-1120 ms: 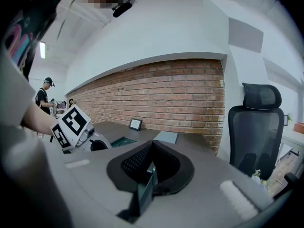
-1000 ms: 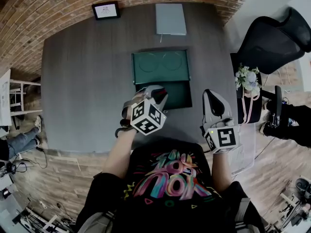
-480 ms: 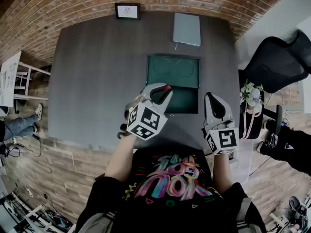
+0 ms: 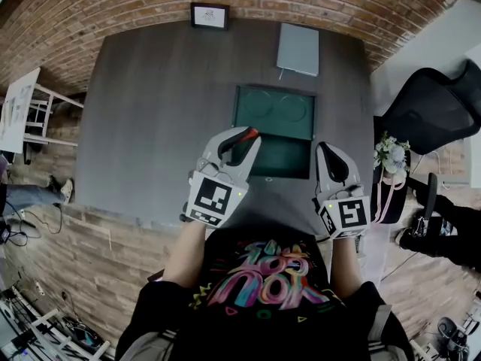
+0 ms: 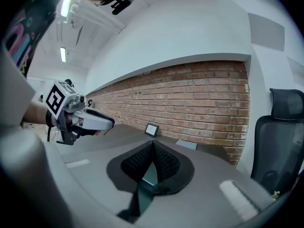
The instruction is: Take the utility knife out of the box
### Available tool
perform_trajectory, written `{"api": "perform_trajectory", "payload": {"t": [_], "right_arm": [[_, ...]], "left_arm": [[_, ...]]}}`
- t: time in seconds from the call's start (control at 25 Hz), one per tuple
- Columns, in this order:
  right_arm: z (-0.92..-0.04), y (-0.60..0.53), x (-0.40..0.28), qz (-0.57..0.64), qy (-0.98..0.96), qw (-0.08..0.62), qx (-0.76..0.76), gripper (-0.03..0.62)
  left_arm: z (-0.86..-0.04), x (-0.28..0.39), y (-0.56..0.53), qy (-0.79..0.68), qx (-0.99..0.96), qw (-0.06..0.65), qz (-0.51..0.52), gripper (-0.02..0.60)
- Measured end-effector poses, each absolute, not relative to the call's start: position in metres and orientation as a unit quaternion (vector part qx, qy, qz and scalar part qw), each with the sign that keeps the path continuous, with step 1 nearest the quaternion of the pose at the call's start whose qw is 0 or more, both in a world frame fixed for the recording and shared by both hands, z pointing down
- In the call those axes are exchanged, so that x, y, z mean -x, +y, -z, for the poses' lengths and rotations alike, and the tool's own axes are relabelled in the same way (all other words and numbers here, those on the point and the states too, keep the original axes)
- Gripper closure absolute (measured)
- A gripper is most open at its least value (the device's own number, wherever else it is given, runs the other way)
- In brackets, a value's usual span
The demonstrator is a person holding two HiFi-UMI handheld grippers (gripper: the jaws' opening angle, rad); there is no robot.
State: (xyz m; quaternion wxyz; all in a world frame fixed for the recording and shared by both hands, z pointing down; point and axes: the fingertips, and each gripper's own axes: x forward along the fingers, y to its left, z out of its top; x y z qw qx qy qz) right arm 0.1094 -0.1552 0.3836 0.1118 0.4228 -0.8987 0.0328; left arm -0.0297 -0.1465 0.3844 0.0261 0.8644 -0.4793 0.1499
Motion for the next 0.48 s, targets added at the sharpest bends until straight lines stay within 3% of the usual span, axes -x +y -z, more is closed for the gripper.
{"api": "perform_trajectory", "payload": {"t": [0.48], "right_arm": [[-0.38,-0.156,-0.111,-0.033,-0.892,0.106,-0.438,0.595]], "left_arm": [[-0.387,0.063,-0.135,-0.531,-0.84,0.072,-0.09,0.508]]}}
